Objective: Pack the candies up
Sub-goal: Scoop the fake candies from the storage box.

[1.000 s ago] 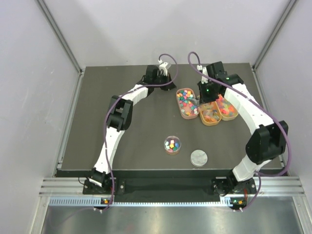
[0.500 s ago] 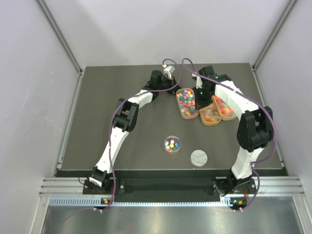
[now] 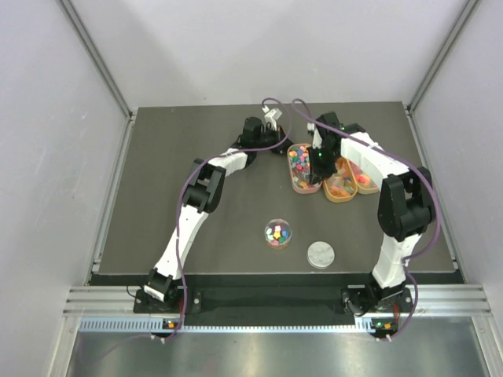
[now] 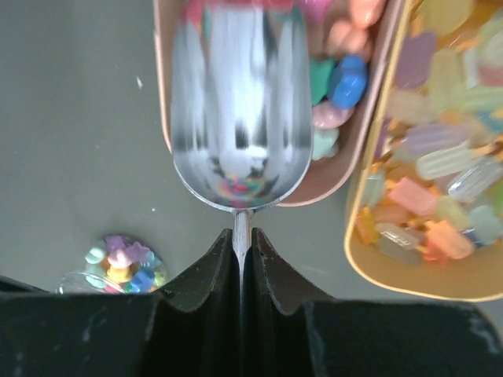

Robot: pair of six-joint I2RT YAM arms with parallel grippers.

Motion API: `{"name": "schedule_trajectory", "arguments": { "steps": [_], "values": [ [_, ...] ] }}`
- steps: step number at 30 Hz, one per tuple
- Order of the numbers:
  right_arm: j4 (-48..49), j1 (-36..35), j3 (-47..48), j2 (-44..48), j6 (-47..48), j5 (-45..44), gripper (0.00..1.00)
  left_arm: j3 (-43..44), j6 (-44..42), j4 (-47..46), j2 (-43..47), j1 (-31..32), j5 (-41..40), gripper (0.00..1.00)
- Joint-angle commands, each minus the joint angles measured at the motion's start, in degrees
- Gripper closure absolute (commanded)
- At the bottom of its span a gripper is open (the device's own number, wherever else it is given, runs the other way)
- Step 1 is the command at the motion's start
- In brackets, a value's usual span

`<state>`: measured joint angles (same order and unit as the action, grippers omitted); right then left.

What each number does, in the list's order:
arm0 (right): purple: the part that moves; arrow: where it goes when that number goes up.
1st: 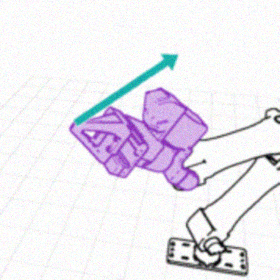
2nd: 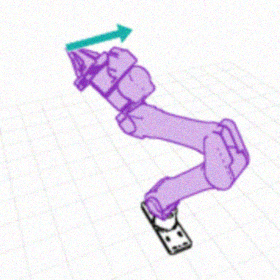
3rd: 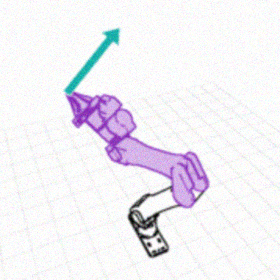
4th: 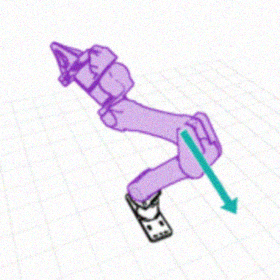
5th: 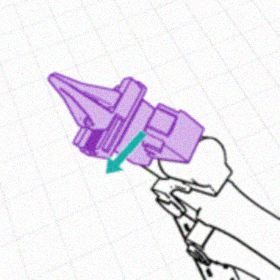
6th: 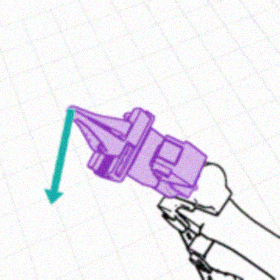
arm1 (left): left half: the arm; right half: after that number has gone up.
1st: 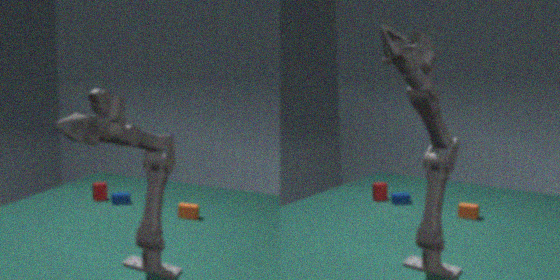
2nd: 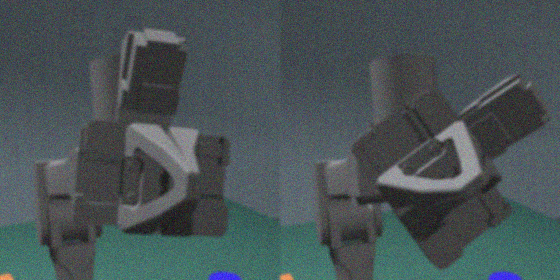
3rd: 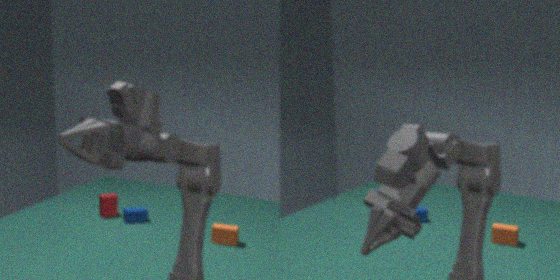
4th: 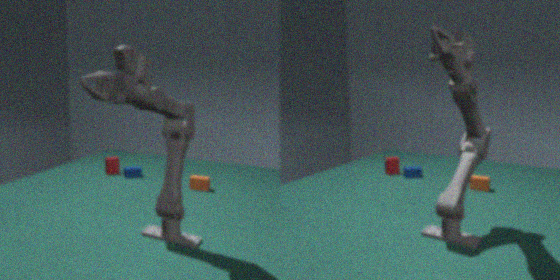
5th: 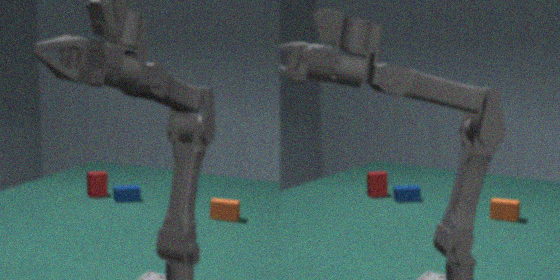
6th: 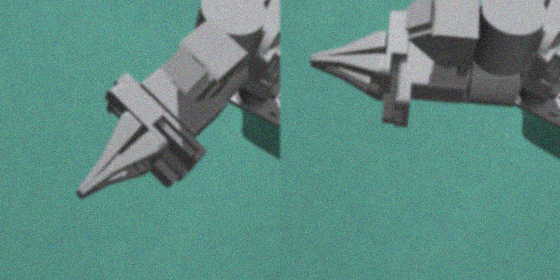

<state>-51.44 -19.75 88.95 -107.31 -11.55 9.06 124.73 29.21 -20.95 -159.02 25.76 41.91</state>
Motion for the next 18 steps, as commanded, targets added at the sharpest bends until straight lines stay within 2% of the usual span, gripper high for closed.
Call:
{"name": "schedule_trajectory", "arguments": {
  "steps": [1, 7, 18],
  "values": [
    [3.4, -1.9, -5.7, -2.2, -4.7, 1.4, 1.00, -3.1, 2.6, -2.2, 3.5, 2.4, 8.1, 1.00],
    [4.3, -2.2, -5.4, -3.5, -6.6, 2.9, 1.00, -3.7, 3.7, -3.0, 3.5, 2.4, 9.5, 1.00],
    [4.8, -2.1, 6.8, -7.4, -7.4, 3.2, 1.00, -6.4, 3.0, -3.4, 5.2, 2.4, 10.3, 1.00]
  ]
}}
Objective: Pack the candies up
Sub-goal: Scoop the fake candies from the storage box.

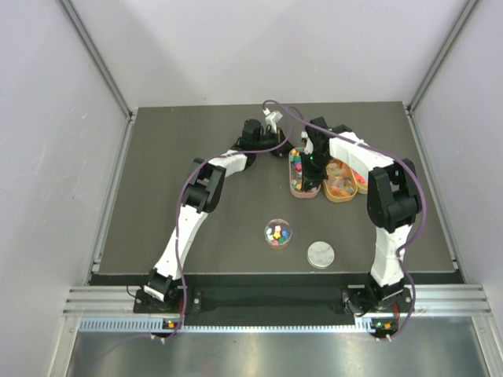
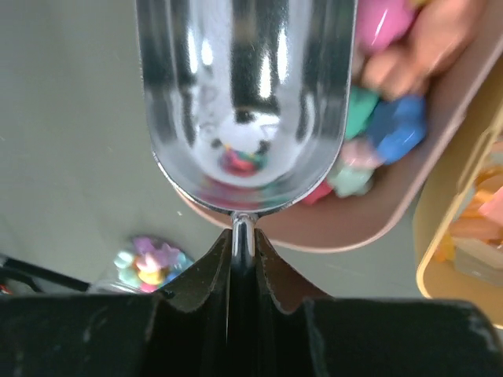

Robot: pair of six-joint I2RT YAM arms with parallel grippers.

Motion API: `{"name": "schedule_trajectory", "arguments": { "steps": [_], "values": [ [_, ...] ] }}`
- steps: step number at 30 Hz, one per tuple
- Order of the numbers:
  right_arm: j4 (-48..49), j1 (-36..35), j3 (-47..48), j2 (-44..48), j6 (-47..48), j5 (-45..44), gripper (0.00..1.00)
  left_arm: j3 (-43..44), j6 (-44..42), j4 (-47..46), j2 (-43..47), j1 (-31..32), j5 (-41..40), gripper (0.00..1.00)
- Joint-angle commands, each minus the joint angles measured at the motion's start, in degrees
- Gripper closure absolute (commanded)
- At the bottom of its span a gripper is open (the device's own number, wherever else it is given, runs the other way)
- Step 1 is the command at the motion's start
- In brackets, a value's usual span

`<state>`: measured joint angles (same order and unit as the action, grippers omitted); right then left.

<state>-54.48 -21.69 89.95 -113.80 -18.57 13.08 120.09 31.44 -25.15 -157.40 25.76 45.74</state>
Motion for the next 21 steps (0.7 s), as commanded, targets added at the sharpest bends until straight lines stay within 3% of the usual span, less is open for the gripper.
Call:
{"name": "schedule_trajectory", "arguments": {
  "steps": [1, 21],
  "values": [
    [7.9, -0.3, 6.0, -0.9, -0.4, -1.0, 1.00, -1.9, 0.8, 0.8, 3.7, 2.4, 6.5, 1.00],
    [12.0, -0.1, -2.6, -3.9, 1.5, 1.1, 1.00, -3.6, 0.9, -0.6, 4.6, 1.9, 5.8, 1.00]
  ]
}}
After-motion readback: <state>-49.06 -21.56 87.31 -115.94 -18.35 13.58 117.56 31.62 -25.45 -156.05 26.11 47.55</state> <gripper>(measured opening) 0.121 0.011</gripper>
